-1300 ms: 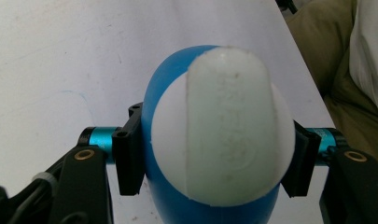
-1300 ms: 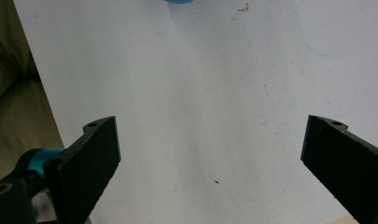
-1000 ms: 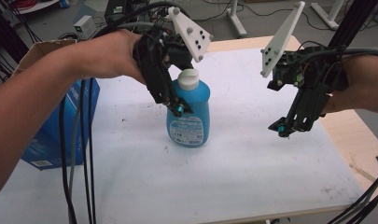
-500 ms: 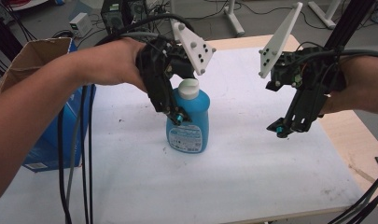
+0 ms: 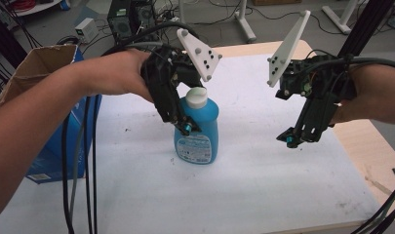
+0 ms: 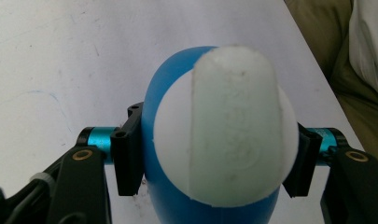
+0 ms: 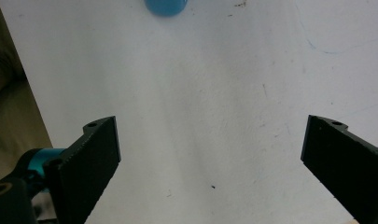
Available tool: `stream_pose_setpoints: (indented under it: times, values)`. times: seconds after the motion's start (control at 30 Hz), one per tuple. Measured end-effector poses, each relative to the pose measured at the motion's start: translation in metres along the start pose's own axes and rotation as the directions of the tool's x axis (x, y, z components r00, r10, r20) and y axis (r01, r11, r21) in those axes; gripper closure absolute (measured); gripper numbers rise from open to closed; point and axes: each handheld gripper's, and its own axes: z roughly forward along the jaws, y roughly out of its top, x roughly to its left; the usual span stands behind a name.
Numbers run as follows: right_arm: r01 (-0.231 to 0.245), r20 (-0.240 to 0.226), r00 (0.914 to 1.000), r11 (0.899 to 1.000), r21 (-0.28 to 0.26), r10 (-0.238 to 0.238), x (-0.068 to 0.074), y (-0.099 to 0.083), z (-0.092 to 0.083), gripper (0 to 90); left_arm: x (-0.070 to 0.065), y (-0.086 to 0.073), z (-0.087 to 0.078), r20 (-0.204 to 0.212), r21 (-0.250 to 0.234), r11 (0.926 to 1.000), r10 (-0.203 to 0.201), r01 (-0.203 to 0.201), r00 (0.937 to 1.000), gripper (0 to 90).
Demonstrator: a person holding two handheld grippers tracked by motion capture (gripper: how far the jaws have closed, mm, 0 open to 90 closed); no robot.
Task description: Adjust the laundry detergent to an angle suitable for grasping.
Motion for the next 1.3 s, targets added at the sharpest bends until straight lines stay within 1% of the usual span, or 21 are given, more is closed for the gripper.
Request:
stream_pose_setpoints:
  times: [0.13,0.17,0.23,0.43,0.47,0.57,0.6,0.67,0.73,0.77,0.8,0.87,0.97,1.0,1.07,1.1,1.13,1.2,1.23,1.27,1.3]
  values:
    - [0.004,0.003,1.0000,1.000,-0.002,-0.004,0.001,-0.001,-0.001,3.7,0.000,-0.001,-0.001,0.001,-0.012,0.9997,-0.020,0.020,0.9998,32.5]
    - [0.008,0.003,1.0000,1.000,-0.003,-0.008,0.001,-0.001,-0.001,3.7,0.000,-0.001,-0.002,-0.004,-0.016,0.9996,-0.024,0.024,0.9997,28.4]
    - [0.005,0.005,1.0000,1.000,-0.002,-0.005,0.002,-0.002,-0.002,3.8,0.000,0.000,-0.004,-0.027,-0.027,0.9988,-0.042,0.042,0.9987,26.5]
    - [0.012,0.006,0.9999,1.000,-0.010,-0.012,0.003,-0.002,-0.003,3.7,-0.002,0.000,-0.011,-0.036,-0.058,0.9960,-0.070,0.068,0.9969,23.2]
    - [0.007,0.005,1.0000,1.000,-0.008,-0.007,0.003,-0.002,-0.003,3.7,-0.003,0.000,-0.017,-0.046,-0.088,0.9930,-0.083,0.079,0.9955,23.2]
    - [0.007,0.005,1.0000,1.000,-0.011,-0.007,0.003,-0.002,-0.004,3.7,-0.005,0.000,-0.022,-0.068,-0.116,0.9891,-0.099,0.090,0.9928,18.1]
    - [0.006,0.006,1.0000,1.000,-0.011,-0.006,0.004,-0.002,-0.004,3.8,-0.006,0.000,-0.028,-0.076,-0.146,0.9845,-0.110,0.098,0.9910,17.9]
    - [0.006,0.005,1.0000,1.000,-0.015,-0.005,0.004,-0.002,-0.005,3.7,-0.007,-0.001,-0.032,-0.080,-0.159,0.9825,-0.111,0.097,0.9906,17.9]
    - [0.007,0.008,0.9999,1.000,-0.016,-0.006,0.004,-0.001,-0.005,3.7,-0.009,-0.002,-0.040,-0.091,-0.194,0.9711,-0.160,0.140,0.9829,17.9]
    - [0.007,0.008,0.9999,1.000,-0.016,-0.006,0.004,-0.001,-0.005,3.7,-0.009,-0.002,-0.040,-0.091,-0.194,0.9711,-0.160,0.140,0.9829,17.9]
    - [0.005,0.009,0.9999,1.000,-0.015,-0.005,0.004,-0.002,-0.005,3.7,-0.009,-0.003,-0.046,-0.112,-0.194,0.9646,-0.203,0.179,0.9728,17.9]
    - [0.008,0.009,0.9999,1.000,-0.018,-0.008,0.003,-0.002,-0.005,3.7,-0.011,-0.003,-0.049,-0.117,-0.202,0.9624,-0.208,0.182,0.9711,17.9]
    - [0.003,0.013,0.9999,1.000,-0.020,-0.002,0.003,-0.002,-0.006,3.7,-0.017,-0.004,-0.061,-0.135,-0.216,0.9556,-0.232,0.200,0.9632,17.9]
    - [0.003,0.011,0.9999,1.000,-0.020,-0.002,0.002,-0.003,-0.006,3.7,-0.019,-0.003,-0.065,-0.129,-0.217,0.9503,-0.254,0.223,0.9585,17.9]
    - [0.000,0.015,0.9999,1.000,-0.019,0.000,0.002,-0.003,-0.007,3.7,-0.021,-0.003,-0.072,-0.133,-0.212,0.9360,-0.312,0.281,0.9406,17.9]
    - [0.000,0.015,0.9999,1.000,-0.019,0.000,0.002,-0.003,-0.007,3.7,-0.021,-0.003,-0.072,-0.133,-0.212,0.9360,-0.312,0.281,0.9406,17.9]
    - [0.001,0.017,0.9999,1.000,-0.022,-0.001,0.001,-0.003,-0.008,3.7,-0.023,-0.003,-0.078,-0.144,-0.196,0.9348,-0.326,0.296,0.9342,17.9]
    - [-0.007,0.017,0.9998,1.000,-0.027,0.007,0.000,-0.002,-0.009,3.8,-0.025,-0.004,-0.081,-0.151,-0.193,0.9355,-0.326,0.296,0.9332,17.9]
    - [-0.010,0.019,0.9998,1.000,-0.029,0.011,0.000,-0.002,-0.010,3.7,-0.028,-0.006,-0.087,-0.155,-0.181,0.9301,-0.348,0.319,0.9246,17.9]
    - [-0.008,0.020,0.9998,1.000,-0.026,0.008,0.000,-0.002,-0.011,3.7,-0.029,-0.007,-0.089,-0.152,-0.180,0.9241,-0.365,0.337,0.9187,17.9]
    - [-0.006,0.021,0.9998,1.000,-0.027,0.006,-0.001,-0.002,-0.012,3.7,-0.030,-0.008,-0.091,-0.161,-0.178,0.9176,-0.383,0.355,0.9095,17.9]
